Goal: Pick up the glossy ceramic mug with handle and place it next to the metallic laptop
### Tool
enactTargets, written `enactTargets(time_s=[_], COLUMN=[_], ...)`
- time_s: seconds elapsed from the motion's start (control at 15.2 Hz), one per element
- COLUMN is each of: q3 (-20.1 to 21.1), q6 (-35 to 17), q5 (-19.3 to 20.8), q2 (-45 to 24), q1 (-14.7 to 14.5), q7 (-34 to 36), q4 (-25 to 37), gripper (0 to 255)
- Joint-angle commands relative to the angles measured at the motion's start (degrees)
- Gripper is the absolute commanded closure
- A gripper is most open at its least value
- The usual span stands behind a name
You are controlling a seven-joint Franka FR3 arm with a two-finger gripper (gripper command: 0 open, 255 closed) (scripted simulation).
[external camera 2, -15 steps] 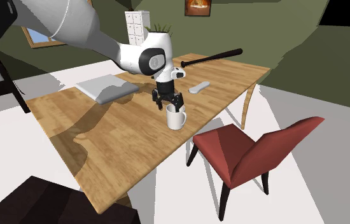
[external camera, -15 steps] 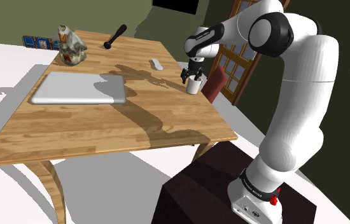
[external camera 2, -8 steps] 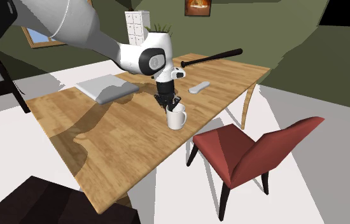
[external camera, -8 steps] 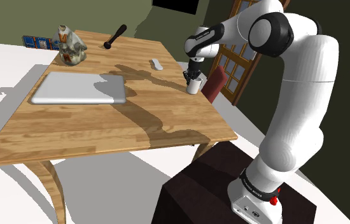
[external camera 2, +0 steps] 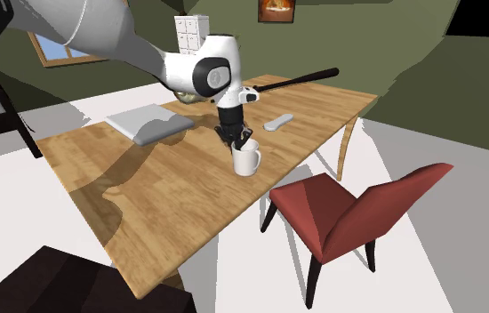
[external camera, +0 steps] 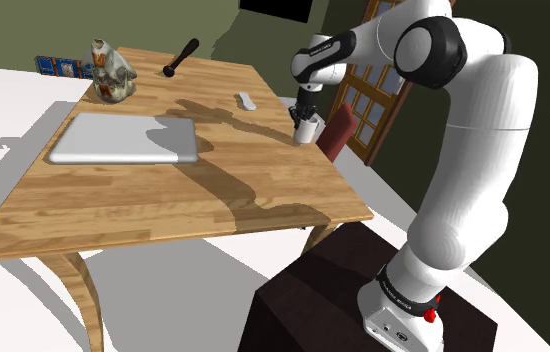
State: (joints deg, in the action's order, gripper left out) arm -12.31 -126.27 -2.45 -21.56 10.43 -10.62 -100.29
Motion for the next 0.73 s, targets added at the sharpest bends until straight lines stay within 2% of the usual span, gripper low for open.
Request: enactTargets(time_s=[0.0,0.66], q3=[-0.09,-0.36], q6=[1.28,8.04], q5=[0.13,0.74], q2=[0.62,3.13], q1=[0.02,-0.13], q7=[-0.03,0.16], q4=[0.69,4.98], gripper=[255,255])
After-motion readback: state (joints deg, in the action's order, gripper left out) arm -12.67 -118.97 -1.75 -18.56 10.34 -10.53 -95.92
